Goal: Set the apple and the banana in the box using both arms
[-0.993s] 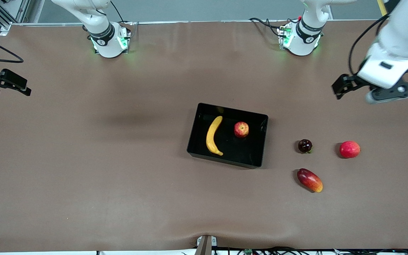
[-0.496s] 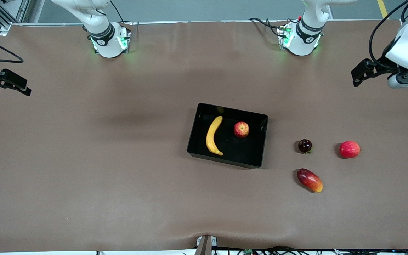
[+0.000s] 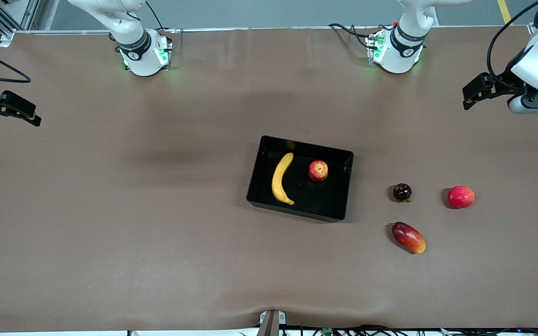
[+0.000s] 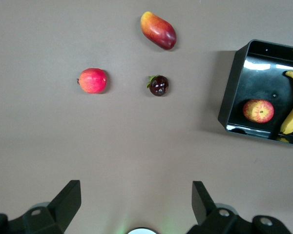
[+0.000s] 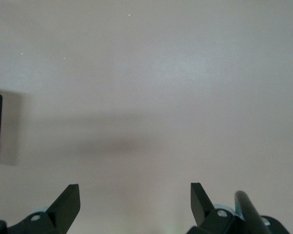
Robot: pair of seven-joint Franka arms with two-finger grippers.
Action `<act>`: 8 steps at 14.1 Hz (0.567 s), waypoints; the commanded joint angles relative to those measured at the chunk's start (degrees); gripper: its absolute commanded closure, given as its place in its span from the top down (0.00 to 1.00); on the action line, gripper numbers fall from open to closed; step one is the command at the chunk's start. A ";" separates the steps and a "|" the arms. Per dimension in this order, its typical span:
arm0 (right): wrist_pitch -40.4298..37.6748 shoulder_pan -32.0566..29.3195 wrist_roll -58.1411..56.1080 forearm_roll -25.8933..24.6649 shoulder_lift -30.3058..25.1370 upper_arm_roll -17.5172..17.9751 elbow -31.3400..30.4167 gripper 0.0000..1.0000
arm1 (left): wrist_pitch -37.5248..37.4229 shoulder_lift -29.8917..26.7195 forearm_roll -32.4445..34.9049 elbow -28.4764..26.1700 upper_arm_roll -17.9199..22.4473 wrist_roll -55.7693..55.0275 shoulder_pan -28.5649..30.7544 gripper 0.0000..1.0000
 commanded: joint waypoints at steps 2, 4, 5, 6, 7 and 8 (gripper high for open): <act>-0.74 -1.30 -0.81 0.67 0.24 0.78 0.77 1.00 | -1.29 -0.99 -0.58 0.87 -0.29 0.82 0.07 1.00; -0.66 -1.30 -0.81 0.67 0.15 0.78 0.77 1.00 | -1.29 -0.73 -0.50 1.66 -0.29 0.82 0.07 1.00; -0.66 -1.30 -0.81 0.67 0.24 0.78 0.77 1.00 | -1.29 -0.38 -0.50 2.28 -0.29 0.73 -0.02 1.00; -0.74 -1.30 -0.81 0.67 0.15 0.78 0.77 1.00 | -1.29 -0.29 -0.50 2.37 -0.29 0.73 -0.02 1.00; -0.66 -1.30 -0.81 0.67 0.24 0.78 0.77 1.00 | -1.29 -0.20 -0.41 2.72 -0.29 0.73 -0.02 1.00; -0.66 -1.39 -0.81 0.67 0.15 0.78 0.77 1.00 | -1.29 -0.11 -0.41 2.98 -0.29 0.73 0.16 1.00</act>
